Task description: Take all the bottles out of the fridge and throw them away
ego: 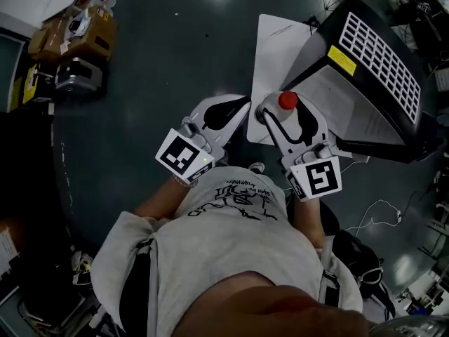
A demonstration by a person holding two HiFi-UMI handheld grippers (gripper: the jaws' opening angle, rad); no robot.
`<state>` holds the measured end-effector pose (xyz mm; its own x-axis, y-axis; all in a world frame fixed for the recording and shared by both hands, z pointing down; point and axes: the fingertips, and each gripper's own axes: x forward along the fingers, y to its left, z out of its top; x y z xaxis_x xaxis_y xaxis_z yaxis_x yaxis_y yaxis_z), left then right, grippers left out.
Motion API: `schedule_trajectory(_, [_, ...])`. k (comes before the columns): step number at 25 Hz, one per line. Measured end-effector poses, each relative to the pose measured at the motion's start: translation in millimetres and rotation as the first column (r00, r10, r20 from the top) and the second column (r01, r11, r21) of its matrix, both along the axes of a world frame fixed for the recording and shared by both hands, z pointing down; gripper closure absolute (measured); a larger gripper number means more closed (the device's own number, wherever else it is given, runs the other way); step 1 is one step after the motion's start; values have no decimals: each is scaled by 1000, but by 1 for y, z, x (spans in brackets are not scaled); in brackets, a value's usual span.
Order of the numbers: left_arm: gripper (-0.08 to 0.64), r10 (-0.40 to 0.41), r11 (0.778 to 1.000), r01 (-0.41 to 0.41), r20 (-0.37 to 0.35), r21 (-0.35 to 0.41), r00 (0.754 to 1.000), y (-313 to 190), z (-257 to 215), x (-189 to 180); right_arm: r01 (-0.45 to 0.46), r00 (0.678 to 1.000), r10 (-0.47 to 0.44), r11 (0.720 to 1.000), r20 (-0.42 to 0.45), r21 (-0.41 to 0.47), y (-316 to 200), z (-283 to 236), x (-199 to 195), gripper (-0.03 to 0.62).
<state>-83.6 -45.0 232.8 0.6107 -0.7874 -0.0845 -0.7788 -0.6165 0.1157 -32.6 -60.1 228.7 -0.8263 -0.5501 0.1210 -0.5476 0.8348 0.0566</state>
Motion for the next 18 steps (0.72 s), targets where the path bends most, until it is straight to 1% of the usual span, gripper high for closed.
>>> schedule_trajectory(3, [552,-32,1000,32,-2,1,999,5,1,-24,24,1000,-24,1000,2,-1,2,1,-23,327])
schedule_trajectory(6, [552,-66,998,66,-2,1,998,11,2,-47,37,999,-38,999,-27,-35,5,8,-44,327])
schedule_trajectory(11, [552,-120,993,120,-7,3,993,22,5,-83,111,994,-111,994,-7,13,14,6,-83,327])
schedule_trajectory(15, [552,-167,986,167,-7,-9,986,33,9,-110,156,988,-156,988,-2,4,22,8,-110,327])
schedule_trajectory(18, [552,-193,981,193,-3,-16,981,40,11,-123,182,983,-182,983,-4,-4,27,10,-125,327])
